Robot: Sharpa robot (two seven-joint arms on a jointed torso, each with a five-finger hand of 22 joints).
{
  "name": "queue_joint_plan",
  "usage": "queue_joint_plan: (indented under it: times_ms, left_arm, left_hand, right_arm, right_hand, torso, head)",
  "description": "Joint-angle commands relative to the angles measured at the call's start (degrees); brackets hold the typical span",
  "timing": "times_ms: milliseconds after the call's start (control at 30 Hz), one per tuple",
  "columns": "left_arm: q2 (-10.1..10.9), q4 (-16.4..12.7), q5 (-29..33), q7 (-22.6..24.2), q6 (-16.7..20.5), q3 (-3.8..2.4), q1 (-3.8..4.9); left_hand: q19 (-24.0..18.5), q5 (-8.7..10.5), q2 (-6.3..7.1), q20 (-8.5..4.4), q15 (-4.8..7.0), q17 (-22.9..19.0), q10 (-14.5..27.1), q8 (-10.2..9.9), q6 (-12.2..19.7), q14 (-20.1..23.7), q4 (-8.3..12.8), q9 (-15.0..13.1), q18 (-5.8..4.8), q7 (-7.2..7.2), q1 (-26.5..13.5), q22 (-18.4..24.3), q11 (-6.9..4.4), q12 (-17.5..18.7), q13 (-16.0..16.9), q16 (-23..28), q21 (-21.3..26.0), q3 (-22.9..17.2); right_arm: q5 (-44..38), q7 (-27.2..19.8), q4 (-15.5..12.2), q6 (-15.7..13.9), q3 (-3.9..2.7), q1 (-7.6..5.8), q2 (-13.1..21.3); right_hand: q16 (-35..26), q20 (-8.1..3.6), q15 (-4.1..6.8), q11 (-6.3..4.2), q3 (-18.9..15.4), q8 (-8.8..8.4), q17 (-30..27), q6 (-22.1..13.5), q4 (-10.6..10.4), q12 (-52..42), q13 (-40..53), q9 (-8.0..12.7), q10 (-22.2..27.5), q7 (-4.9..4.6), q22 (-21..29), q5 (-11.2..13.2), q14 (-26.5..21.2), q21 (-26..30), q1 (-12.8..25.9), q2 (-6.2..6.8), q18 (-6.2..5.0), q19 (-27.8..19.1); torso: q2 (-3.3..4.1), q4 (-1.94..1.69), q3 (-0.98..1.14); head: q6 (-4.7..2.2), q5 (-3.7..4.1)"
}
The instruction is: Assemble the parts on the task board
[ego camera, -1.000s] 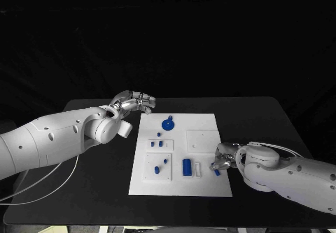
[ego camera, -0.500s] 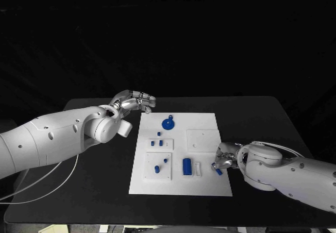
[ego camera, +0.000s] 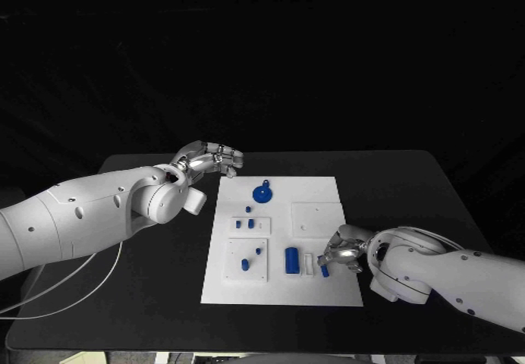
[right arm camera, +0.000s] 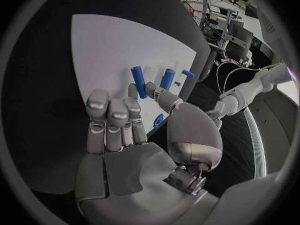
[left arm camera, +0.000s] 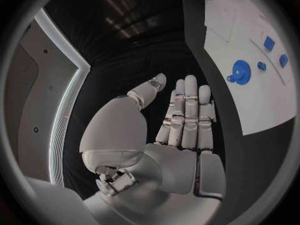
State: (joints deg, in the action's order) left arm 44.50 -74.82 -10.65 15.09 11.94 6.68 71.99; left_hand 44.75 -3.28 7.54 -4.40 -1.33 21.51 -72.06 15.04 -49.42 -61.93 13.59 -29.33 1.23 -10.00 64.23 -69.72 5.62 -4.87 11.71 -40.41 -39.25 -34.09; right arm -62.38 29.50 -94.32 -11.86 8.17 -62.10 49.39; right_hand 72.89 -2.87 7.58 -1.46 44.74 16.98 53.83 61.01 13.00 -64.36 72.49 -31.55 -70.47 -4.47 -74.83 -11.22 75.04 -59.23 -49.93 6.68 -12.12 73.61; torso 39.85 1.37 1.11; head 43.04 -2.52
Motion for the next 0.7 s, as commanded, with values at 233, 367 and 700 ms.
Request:
queue_joint_plan:
  times_ms: [233,367,700]
  left_arm:
    - [-0.1,-0.1,0.3,0.2,-0.9,-0.02,0.02]
    - [-0.1,-0.1,0.3,0.2,-1.0,-0.02,0.02]
    - [-0.1,-0.2,0.3,0.1,-1.2,-0.01,0.02]
  left_hand:
    - [0.5,0.03,0.01,0.04,0.04,0.1,0.4,0.4,0.4,-0.3,-0.3,0.1,1.15,0.14,-0.7,-0.1,0.01,0.2,0.1,0.4,0.3,0.0]
    - [0.6,0.02,-0.02,0.04,0.04,0.2,0.4,0.4,0.5,-0.3,-0.4,0.1,1.15,0.13,-0.7,-0.1,0.02,0.2,0.1,0.4,0.3,0.0]
    - [0.6,0.03,-0.02,0.04,0.04,0.2,0.4,0.4,0.5,-0.3,-0.4,0.1,1.15,0.13,-0.8,-0.1,0.02,0.3,0.1,0.5,0.3,0.0]
  right_arm:
    - [10.7,-2.6,0.3,-3.0,-0.03,-0.17,-1.1]
    - [10.7,-2.2,0.8,-2.6,-0.03,-0.20,-1.6]
    - [9.8,-1.0,2.3,-1.3,0.00,-0.22,-2.6]
  right_hand:
    - [-0.4,-0.21,0.11,-0.34,-1.6,0.03,-0.1,0.5,-0.7,-0.1,0.0,0.0,-0.4,-0.05,0.1,0.0,0.3,0.0,2.2,0.57,-2.88,0.4]
    - [-0.4,-0.26,0.13,-0.35,-1.8,0.00,-0.1,0.5,-0.7,-0.1,0.0,0.0,-0.4,-0.05,0.1,0.2,0.3,0.1,2.2,0.63,-2.88,0.4]
    - [-0.5,-0.38,0.13,-0.35,-2.2,-0.10,-0.1,0.4,-0.9,0.0,0.0,0.1,-0.3,-0.05,0.1,1.1,0.3,0.1,2.3,0.76,-2.88,0.3]
  torso:
    - [0.02,-0.06,-0.04]
    - [0.02,-0.03,-0.06]
    - [0.02,-0.02,-0.04]
  head:
    - [0.08,-0.10]
    - [0.03,-0.16]
    - [0.06,-0.24]
